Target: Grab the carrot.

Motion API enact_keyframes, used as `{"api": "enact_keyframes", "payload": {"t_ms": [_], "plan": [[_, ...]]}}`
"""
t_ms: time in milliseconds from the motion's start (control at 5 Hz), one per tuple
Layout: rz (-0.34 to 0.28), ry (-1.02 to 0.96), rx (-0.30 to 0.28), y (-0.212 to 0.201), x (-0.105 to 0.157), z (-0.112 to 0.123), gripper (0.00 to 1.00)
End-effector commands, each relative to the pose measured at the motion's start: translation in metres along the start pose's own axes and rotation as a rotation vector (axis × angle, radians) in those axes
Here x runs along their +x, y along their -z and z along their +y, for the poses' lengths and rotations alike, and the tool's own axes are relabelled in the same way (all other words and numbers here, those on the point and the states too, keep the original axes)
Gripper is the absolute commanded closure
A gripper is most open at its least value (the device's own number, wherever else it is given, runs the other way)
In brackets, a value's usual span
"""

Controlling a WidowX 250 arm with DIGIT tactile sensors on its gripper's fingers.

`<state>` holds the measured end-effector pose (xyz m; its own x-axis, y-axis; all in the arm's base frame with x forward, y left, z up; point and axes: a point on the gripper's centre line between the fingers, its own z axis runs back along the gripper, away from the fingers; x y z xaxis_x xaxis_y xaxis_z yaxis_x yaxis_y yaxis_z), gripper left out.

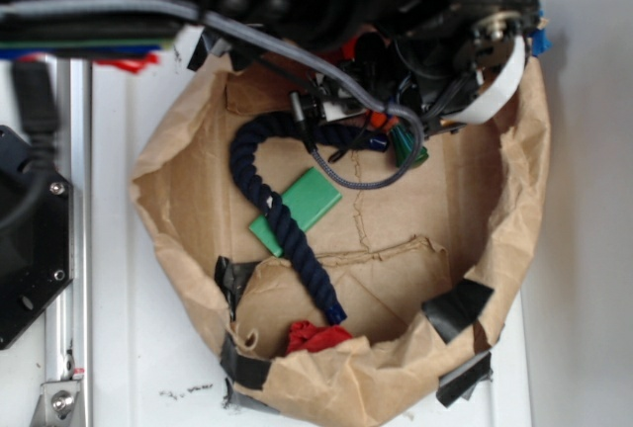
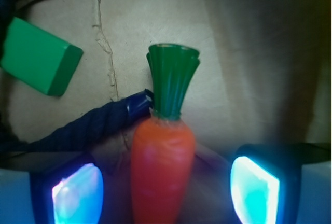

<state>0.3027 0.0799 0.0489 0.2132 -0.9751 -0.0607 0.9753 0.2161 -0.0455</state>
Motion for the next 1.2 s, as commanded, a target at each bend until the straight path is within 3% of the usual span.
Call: {"api": "enact_keyframes", "payload": {"t_ms": [0,200,400,800,1000], "plan": [[0.039,0.030,0.016,0.009,0.011,0.019,0.00],[0.074,0.042,0.024,0.014,0.013,0.012,0.00],[0.042,0.024,0.039,0.018,0.013,-0.002,1.00],[0.047,0.018,0.049,0.016,0.024,-0.018,1.00],[-0.001,-0.032,0.116,-0.008,0.033,-0.032,1.00]]}}
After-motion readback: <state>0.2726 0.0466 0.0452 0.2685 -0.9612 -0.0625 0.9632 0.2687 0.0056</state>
